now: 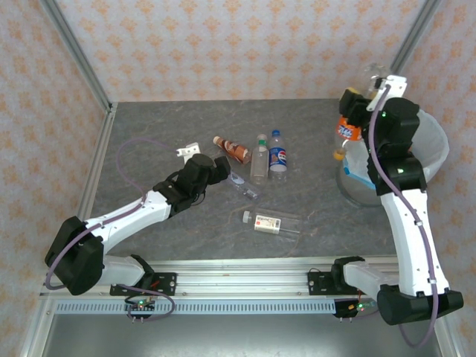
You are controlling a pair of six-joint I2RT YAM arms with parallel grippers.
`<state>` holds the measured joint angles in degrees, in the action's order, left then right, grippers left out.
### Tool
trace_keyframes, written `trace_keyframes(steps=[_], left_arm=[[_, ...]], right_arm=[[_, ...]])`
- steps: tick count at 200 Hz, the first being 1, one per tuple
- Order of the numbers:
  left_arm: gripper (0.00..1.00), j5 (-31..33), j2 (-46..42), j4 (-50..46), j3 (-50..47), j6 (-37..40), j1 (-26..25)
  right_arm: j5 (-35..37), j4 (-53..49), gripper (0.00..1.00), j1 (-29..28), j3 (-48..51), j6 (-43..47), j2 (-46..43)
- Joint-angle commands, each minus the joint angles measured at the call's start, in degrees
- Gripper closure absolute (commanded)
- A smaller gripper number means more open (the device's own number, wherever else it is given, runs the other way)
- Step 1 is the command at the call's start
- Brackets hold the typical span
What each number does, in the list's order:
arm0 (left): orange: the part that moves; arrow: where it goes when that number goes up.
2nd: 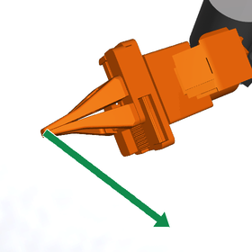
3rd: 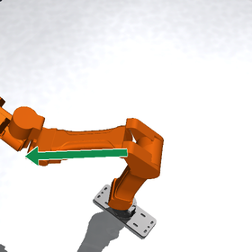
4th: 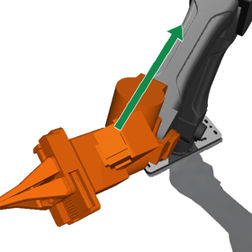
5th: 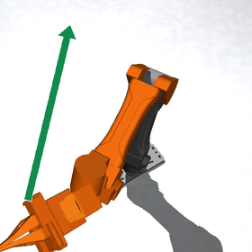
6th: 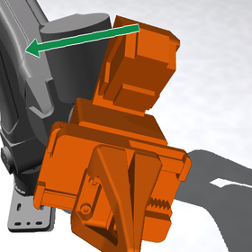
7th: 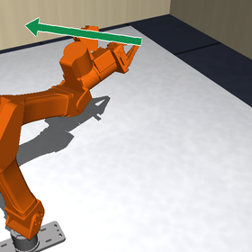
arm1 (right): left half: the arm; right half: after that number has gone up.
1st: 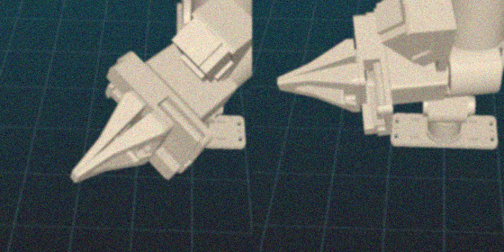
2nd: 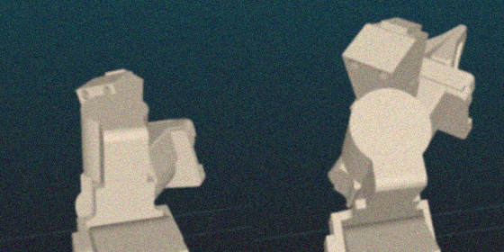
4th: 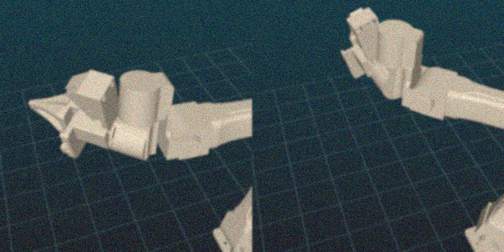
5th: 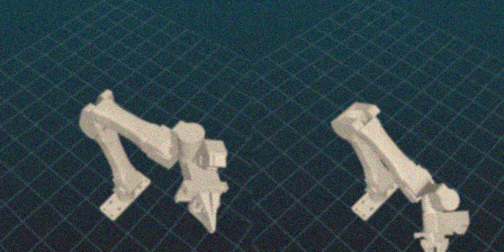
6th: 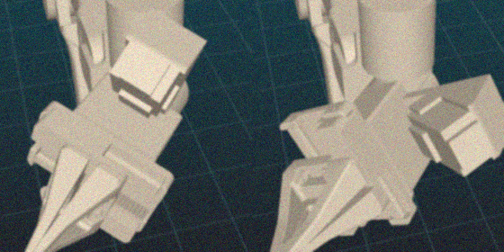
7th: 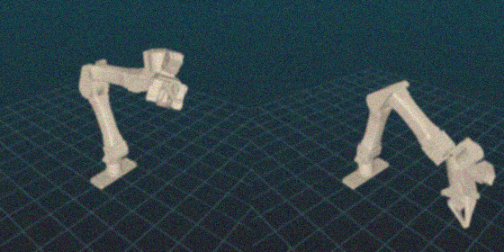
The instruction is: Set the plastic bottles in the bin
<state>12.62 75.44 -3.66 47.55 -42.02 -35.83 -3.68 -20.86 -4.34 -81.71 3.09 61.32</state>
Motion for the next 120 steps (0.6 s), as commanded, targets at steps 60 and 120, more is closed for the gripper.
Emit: trace_keyframes(steps=[60, 120], left_arm=[[0.0, 0.2, 0.9, -0.7, 1.1, 0.7, 0.5], [0.0, -1.0, 0.9, -0.2, 0.9, 2.2, 0.5]], right_arm=[[6.1, -0.3, 1.0, 7.9, -5.2, -0.5, -1.2], [18.6, 7.3, 1.0, 9.0, -0.9, 3.4, -0.7]])
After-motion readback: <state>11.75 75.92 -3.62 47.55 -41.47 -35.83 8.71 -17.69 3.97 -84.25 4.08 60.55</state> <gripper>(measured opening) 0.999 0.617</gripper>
